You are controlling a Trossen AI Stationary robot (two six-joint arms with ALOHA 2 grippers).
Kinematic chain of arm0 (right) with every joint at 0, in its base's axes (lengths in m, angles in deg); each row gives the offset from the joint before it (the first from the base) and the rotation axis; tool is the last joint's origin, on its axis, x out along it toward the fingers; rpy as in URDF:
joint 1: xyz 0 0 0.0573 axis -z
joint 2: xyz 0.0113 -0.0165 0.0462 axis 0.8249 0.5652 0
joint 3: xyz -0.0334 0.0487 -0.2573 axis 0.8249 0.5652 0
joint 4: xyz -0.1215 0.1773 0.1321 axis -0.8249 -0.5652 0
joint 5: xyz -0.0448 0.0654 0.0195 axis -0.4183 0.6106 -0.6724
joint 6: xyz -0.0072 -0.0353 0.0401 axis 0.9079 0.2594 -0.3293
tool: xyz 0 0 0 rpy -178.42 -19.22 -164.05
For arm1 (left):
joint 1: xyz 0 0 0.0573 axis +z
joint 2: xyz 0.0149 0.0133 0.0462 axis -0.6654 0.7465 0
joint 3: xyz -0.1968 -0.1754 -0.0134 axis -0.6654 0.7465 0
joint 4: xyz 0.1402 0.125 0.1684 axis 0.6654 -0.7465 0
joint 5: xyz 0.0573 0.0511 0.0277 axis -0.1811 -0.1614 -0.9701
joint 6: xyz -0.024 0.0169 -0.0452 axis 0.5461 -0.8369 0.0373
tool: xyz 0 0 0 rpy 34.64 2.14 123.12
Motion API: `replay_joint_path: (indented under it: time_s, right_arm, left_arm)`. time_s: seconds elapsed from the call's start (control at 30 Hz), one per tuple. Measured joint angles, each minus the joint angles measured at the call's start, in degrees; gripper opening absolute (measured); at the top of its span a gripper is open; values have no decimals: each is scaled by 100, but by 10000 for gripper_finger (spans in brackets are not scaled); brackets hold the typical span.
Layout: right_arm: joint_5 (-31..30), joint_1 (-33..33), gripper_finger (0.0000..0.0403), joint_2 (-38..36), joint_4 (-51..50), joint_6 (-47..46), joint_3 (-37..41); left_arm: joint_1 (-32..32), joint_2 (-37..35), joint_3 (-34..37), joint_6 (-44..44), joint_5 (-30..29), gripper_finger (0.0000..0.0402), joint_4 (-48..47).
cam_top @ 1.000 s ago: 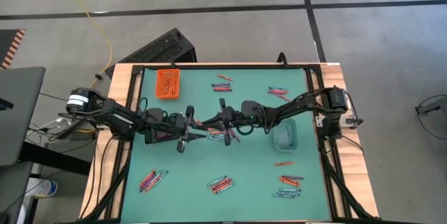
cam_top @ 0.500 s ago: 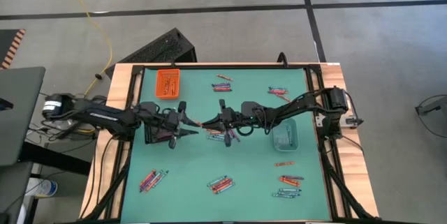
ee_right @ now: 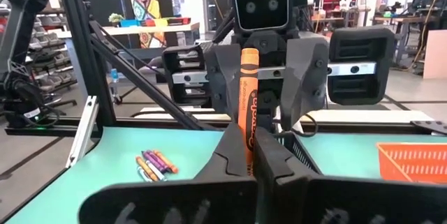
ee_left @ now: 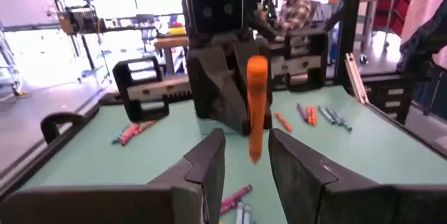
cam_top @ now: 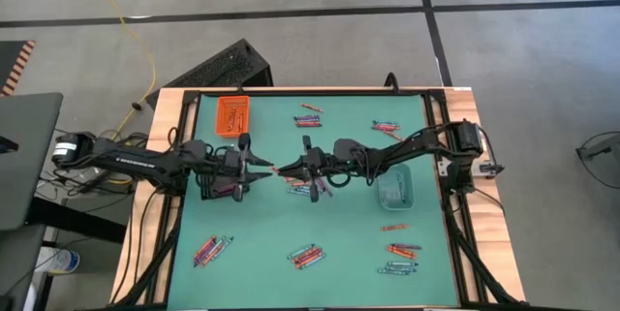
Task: Sort crayons
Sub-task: Put the orange crayon into the orange bin
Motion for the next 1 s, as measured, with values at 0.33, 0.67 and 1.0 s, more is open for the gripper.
replay_joint_path:
  time_s: [0.33, 0.67, 1.0]
  right_arm:
    - [-2, 54, 1, 0, -47, 92, 0]
    - [-13, 92, 1, -2, -44, 92, 0]
    - [-12, 92, 1, -2, -39, 92, 0]
  left_arm:
    - [0, 2, 2, -136, -10, 103, 338]
    - [0, 328, 2, -97, 77, 103, 928]
    - [0, 885, 2, -62, 172, 103, 1580]
